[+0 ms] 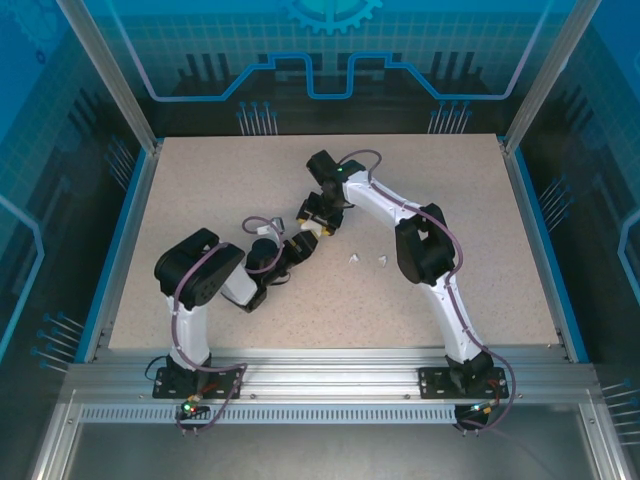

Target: Insert the wireless bluetooth earbuds into the charging case

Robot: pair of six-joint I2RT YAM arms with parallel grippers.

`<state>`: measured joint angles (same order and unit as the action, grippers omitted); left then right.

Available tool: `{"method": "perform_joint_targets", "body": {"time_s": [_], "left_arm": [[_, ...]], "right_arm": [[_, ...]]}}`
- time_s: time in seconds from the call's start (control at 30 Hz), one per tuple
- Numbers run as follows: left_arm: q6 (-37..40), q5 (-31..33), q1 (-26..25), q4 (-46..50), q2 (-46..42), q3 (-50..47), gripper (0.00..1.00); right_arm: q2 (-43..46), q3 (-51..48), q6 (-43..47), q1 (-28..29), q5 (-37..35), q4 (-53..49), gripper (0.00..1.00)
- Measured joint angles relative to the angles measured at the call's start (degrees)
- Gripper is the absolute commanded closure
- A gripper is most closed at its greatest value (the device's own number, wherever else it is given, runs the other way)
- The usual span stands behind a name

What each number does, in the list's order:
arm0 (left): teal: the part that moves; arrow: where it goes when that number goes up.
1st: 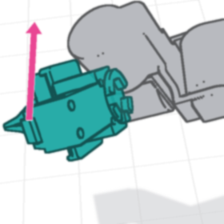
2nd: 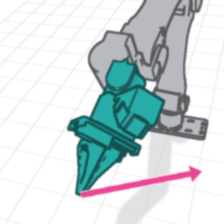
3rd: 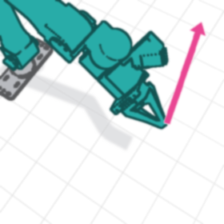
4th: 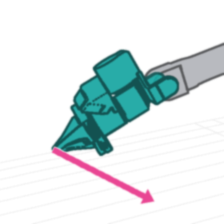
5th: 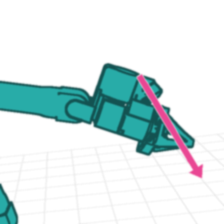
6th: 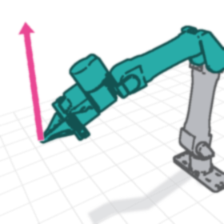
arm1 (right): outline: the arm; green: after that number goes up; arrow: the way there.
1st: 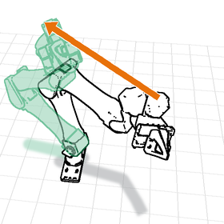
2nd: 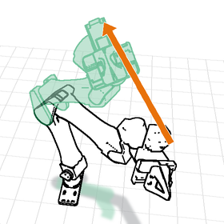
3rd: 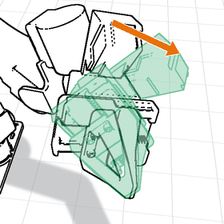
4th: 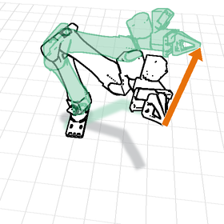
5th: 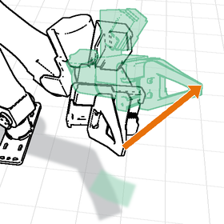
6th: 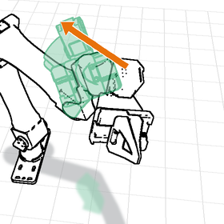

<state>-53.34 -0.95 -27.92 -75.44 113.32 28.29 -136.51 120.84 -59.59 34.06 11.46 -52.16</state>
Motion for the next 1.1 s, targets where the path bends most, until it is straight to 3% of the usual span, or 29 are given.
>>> {"method": "perform_joint_targets", "body": {"time_s": [0.47,0.93,1.1], "left_arm": [[-0.8,1.4,0.0,0.2,1.6,2.6,0.47],[-3.3,2.1,0.0,0.4,3.6,3.5,0.81],[-3.8,2.3,0.0,-0.4,3.6,3.9,0.89]], "right_arm": [[0.1,-2.7,-0.1,0.1,1.1,1.7,0.51],[0.7,-4.6,-0.6,0.0,1.0,3.7,0.50],[1.1,-4.3,-1.0,-0.4,1.0,3.9,0.33]]}}
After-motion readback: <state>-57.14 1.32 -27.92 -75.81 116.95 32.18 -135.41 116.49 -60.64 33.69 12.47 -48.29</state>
